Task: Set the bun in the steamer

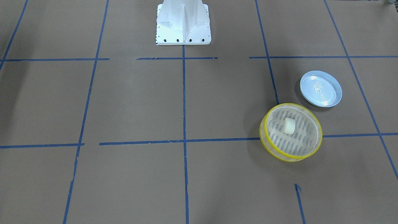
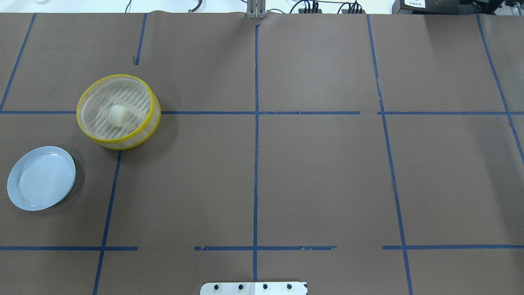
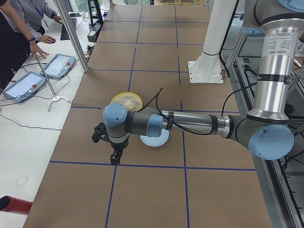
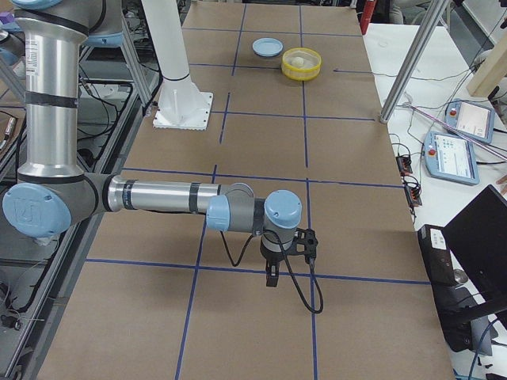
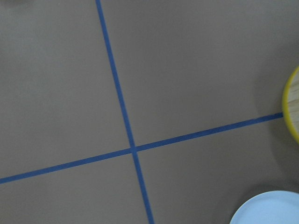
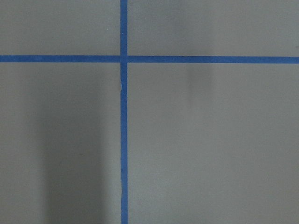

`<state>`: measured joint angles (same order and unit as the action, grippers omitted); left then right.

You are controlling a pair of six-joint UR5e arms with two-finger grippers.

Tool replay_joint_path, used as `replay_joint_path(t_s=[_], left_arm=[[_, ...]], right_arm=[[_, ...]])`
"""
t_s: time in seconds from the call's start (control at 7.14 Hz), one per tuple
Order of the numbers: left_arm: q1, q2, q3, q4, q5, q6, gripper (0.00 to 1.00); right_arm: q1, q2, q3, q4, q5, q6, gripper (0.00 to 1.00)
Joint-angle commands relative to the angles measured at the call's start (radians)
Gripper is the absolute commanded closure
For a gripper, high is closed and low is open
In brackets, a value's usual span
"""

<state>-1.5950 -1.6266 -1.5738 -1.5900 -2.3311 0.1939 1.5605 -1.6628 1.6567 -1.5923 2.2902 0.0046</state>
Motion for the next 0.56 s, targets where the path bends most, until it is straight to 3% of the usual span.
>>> replay_joint_path(t_s=[0.0, 0.42], left_arm=[[-0.008, 0.002, 0.024, 0.005, -0.002, 0.010, 0.00], [-0.006, 0.001, 0.026, 0.005, -0.001, -0.047, 0.00]], right_arm=[[0.001, 0.000, 0.000, 0.000, 0.000, 0.000, 0.00], [0.000, 0.000, 0.000, 0.000, 0.000, 0.000, 0.00]])
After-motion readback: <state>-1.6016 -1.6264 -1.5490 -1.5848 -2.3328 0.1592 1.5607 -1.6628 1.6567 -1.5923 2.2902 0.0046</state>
